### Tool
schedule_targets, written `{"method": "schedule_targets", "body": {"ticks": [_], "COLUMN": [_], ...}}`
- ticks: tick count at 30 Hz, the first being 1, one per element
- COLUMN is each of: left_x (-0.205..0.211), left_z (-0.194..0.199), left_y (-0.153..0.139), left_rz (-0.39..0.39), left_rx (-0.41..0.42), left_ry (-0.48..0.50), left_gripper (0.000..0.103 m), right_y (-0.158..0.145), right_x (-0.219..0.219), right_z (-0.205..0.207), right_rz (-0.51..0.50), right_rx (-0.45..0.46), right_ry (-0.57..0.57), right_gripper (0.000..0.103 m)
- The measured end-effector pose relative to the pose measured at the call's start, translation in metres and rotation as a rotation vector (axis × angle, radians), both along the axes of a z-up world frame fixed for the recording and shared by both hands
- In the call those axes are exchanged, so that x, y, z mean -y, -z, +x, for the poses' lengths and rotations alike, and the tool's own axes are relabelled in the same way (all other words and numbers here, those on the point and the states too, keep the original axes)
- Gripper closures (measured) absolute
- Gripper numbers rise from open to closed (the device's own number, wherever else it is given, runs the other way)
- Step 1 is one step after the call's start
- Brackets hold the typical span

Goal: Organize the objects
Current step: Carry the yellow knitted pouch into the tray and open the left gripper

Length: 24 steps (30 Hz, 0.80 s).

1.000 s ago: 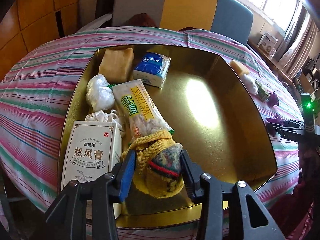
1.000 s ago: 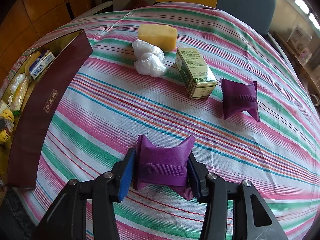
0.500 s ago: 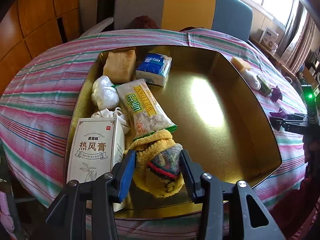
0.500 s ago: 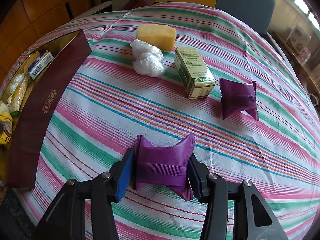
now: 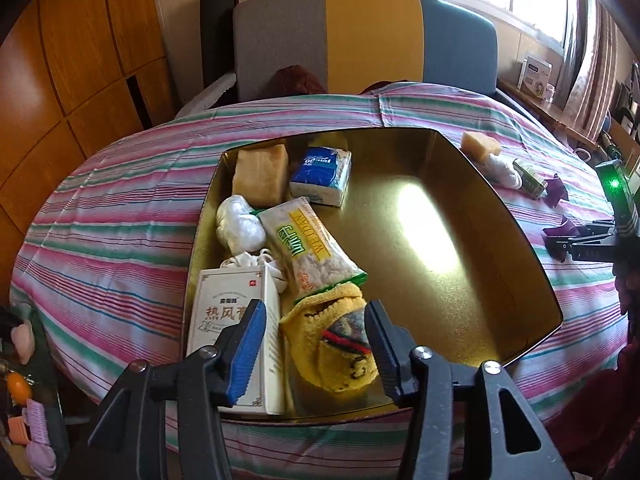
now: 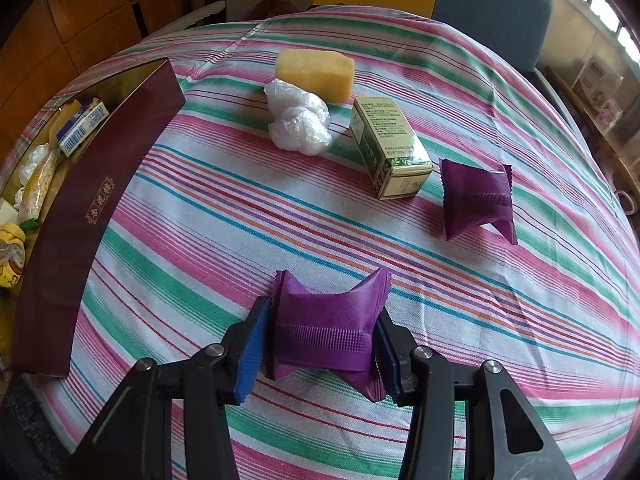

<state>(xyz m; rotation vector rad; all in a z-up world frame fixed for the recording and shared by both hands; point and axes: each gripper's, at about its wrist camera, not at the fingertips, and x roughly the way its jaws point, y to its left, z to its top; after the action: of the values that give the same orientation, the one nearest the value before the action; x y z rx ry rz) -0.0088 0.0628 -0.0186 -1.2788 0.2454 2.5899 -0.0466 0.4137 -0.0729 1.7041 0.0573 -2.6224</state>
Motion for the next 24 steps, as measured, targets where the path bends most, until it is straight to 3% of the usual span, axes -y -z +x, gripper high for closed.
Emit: {"method": "schedule_targets", "body": {"ticks": [16,20,24], "left_x": [0.033,0.05,0.071], "left_z": [0.005,0.001,-0.006], "left_y": [-0.012,-0.018,-0.024], "left_rz": [0.065,0.104,0.137], "left_rx": [-0.031,-0.042,-0.059], "left_ry": [-0.038,-0.072,-0.142], "left_gripper": [0.05,0.05,0.05], "right_y": [-0.005,-0.039,-0.084], "right_x": [-0.003,0.002,0.037], "right_z": [-0.008,0.007,0.003], "right_rz": [-0.021,-0.069,-0.128], "right_rx": [-0.001,-0.069,-0.185], "right_ry": [0.056,0.133,0.071], "right_gripper": [0.062,0.062,0.062]}}
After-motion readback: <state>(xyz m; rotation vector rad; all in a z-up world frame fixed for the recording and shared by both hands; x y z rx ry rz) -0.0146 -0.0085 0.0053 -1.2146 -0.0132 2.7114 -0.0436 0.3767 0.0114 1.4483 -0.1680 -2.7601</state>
